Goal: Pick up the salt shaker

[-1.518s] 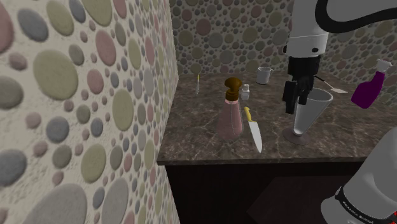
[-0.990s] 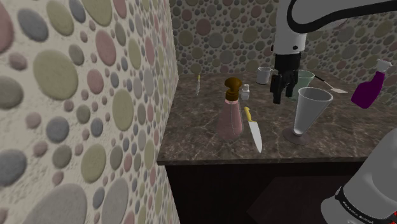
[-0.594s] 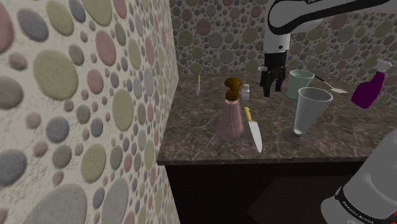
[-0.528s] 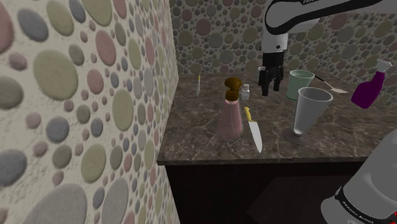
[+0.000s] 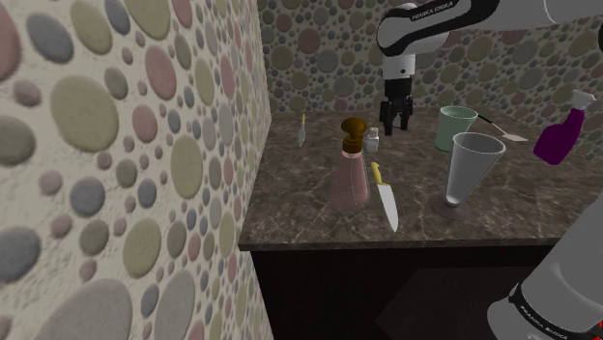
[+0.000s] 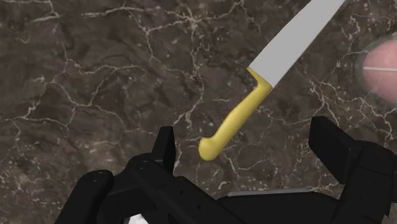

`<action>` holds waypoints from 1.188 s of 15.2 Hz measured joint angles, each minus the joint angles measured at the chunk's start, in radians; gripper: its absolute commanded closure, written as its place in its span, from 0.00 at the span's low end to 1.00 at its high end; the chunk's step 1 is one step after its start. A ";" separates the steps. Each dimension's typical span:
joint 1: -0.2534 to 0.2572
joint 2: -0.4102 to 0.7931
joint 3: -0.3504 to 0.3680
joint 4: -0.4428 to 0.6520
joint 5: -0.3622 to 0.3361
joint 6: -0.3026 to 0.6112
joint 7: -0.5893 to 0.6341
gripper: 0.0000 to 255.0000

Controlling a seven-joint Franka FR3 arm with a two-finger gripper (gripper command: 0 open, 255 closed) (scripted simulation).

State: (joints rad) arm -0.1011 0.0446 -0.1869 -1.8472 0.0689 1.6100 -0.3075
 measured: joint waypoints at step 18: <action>-0.138 0.661 -0.011 0.785 0.100 -0.190 -0.129 0.00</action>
State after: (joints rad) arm -0.2389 0.7058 -0.1982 -1.0617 0.1688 1.4197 -0.4370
